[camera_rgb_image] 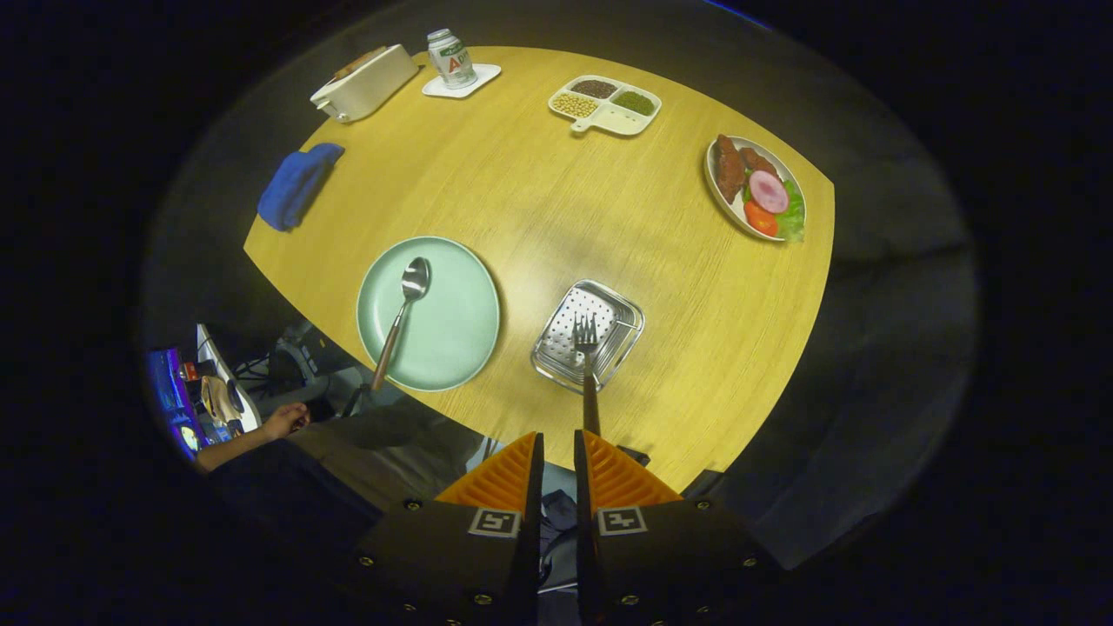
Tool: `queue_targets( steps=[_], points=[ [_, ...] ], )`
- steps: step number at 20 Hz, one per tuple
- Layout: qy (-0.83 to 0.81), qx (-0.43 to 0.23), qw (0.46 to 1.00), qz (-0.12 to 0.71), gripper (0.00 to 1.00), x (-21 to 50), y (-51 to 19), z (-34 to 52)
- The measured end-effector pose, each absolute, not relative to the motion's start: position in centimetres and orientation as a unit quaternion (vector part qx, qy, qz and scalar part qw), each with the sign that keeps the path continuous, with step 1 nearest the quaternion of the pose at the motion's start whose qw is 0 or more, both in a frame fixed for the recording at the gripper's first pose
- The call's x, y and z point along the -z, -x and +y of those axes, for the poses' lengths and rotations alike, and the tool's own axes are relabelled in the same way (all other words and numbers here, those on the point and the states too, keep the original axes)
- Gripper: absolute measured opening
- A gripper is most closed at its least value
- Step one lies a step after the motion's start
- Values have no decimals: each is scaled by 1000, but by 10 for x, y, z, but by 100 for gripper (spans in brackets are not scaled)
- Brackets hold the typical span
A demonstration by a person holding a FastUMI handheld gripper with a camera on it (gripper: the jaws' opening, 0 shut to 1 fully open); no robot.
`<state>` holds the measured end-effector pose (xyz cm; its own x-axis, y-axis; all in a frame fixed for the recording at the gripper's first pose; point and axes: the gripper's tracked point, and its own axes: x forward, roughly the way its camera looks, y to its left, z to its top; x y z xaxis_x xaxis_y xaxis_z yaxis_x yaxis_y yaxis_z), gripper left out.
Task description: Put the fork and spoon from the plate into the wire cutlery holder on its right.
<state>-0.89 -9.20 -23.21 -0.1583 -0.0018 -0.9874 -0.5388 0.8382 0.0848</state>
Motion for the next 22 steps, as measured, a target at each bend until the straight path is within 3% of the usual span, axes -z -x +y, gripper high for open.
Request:
queue_targets(
  steps=[11, 22],
  points=[
    [153, -246, 638, 714, 18, 247, 41, -35],
    [112, -280, 621, 724, 18, 293, 91, 36]
  ],
)
